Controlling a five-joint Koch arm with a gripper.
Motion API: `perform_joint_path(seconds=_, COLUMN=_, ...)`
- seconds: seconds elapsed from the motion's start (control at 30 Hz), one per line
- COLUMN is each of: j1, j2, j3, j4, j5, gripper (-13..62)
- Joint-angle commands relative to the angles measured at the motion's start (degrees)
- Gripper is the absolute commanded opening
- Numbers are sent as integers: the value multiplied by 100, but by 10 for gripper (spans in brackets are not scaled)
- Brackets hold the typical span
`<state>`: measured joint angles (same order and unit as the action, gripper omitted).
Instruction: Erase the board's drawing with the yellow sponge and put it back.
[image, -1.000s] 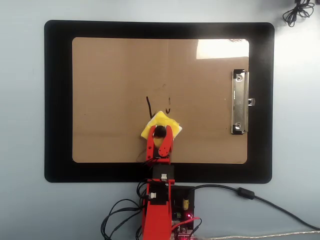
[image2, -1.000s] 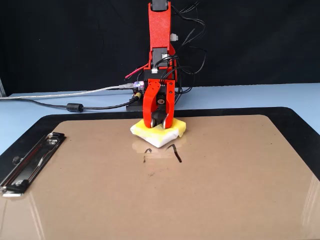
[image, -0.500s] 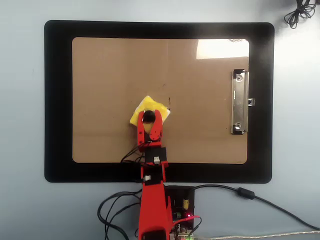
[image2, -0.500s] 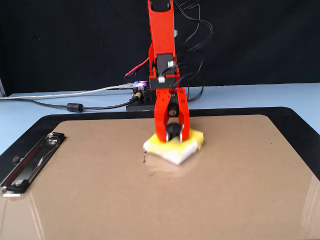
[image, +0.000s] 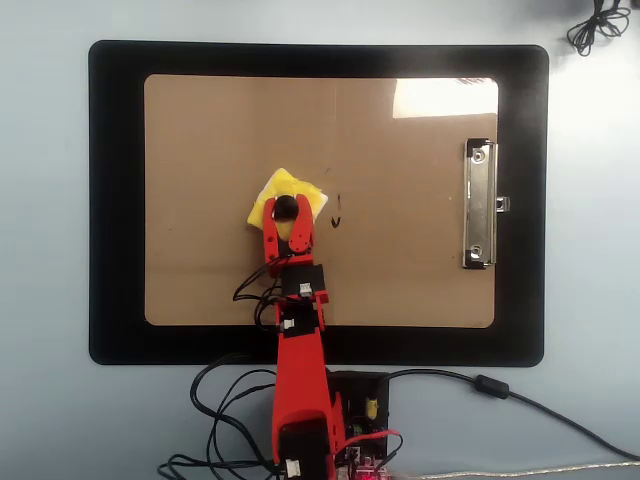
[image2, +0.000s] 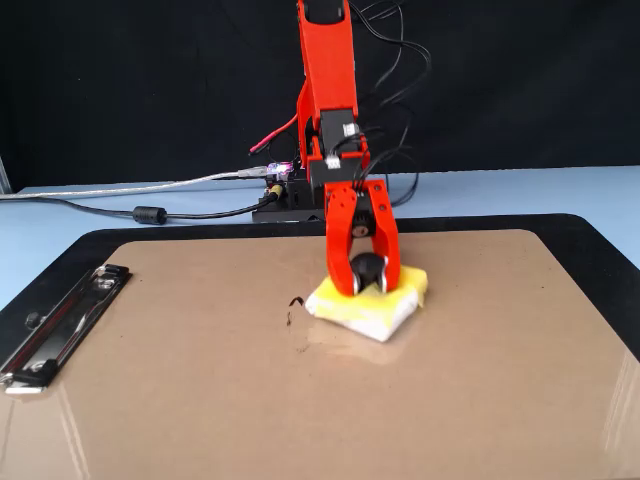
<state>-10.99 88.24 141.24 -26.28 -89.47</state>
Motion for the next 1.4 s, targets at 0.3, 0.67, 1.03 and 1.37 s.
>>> perform_joint_path(seconds=0.3, j1=343, j2=3419, j3=2997, j4=79, j5=70, gripper=-82)
perform_joint_path(seconds=0.67, j1=1477, j2=466, j3=483, j4=62, j5=272, gripper=-82)
perform_joint_path(seconds=1.03, j1=2250, j2=1890, j3=1811, j4=26, j5=668, gripper=-82)
perform_joint_path(seconds=1.37, j1=2180, j2=-879, j3=-721, j4=-246, j5=650, gripper=-82)
